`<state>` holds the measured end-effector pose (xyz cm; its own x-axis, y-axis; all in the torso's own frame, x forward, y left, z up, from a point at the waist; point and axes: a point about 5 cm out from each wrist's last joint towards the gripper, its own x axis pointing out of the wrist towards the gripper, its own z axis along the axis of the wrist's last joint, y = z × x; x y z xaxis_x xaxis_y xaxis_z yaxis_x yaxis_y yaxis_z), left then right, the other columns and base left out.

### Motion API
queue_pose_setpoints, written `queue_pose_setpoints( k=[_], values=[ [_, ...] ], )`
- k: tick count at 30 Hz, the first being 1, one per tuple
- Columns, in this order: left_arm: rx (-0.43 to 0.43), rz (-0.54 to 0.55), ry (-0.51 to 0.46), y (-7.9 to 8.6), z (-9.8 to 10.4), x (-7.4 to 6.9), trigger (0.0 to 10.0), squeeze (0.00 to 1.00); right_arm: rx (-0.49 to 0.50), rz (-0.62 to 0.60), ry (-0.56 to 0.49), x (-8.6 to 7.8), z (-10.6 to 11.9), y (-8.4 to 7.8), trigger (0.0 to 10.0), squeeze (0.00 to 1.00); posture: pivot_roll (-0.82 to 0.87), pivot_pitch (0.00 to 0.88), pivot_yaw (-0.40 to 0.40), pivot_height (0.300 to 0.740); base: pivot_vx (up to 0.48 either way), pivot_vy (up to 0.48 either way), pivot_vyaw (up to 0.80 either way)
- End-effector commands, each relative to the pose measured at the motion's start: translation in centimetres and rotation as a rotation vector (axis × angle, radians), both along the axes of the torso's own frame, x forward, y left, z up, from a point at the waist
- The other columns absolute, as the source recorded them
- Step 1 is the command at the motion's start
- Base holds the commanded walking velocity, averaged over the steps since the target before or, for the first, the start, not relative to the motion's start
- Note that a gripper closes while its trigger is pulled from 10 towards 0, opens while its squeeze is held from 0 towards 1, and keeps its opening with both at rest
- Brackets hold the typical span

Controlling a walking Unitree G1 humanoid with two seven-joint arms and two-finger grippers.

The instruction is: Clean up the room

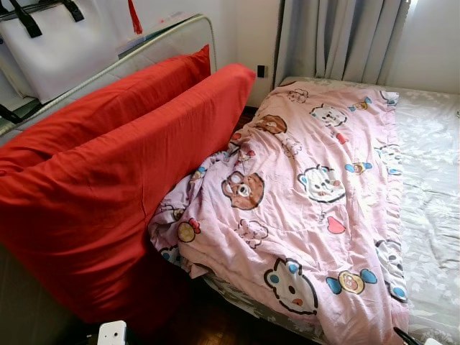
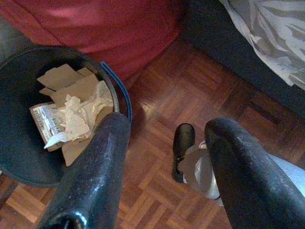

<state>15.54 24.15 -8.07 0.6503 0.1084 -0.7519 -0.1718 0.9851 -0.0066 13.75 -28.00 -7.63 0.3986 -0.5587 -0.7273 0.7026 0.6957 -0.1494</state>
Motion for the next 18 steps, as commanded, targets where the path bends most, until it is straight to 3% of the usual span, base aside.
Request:
queue_pose_setpoints(
  k=[1, 6, 7, 10, 13, 18],
  values=[
    [0.009, 0.002, 0.028, 0.3, -0.2, -0.6, 10.0, 0.0, 0.043, 0.088, -0.058, 1.4, 0.1, 1.3, 10.0, 0.0, 0.01, 0.031, 0.058, 0.74, 0.0, 0.0, 0.0],
    [0.007, 0.017, 0.039, 0.3, -0.3, -0.6, 10.0, 0.0, 0.125, 0.291, -0.073, 3.0, -0.2, 4.0, 10.0, 0.0, 0.0, 0.021, 0.054, 0.74, 0.0, 0.0, 0.0],
    [0.007, 0.026, 0.043, 0.3, -0.3, -0.6, 10.0, 0.0, 0.123, 0.389, -0.046, 3.5, -0.3, 5.2, 10.0, 0.0, -0.01, 0.013, 0.051, 0.74, 0.0, 0.0, 0.0],
    [0.005, 0.04, 0.045, 0.2, -0.3, -0.6, 10.0, 0.0, 0.126, 0.477, -0.019, 3.6, -0.5, 6.4, 10.0, 0.0, 0.01, 0.0, 0.044, 0.74, 0.0, 0.0, 0.0],
    [0.005, 0.043, 0.046, 0.2, -0.3, -0.6, 10.0, 0.0, 0.122, 0.497, -0.017, 3.6, -0.6, 6.7, 10.0, 0.0, 0.01, 0.0, 0.042, 0.74, 0.0, 0.0, 0.0],
    [0.006, 0.048, 0.049, 0.1, -0.4, -0.6, 10.0, 0.0, 0.118, 0.525, -0.004, 3.4, -0.8, 7.2, 10.0, 0.0, 0.0, 0.0, 0.044, 0.74, 0.0, 0.0, 0.8]
  ],
)
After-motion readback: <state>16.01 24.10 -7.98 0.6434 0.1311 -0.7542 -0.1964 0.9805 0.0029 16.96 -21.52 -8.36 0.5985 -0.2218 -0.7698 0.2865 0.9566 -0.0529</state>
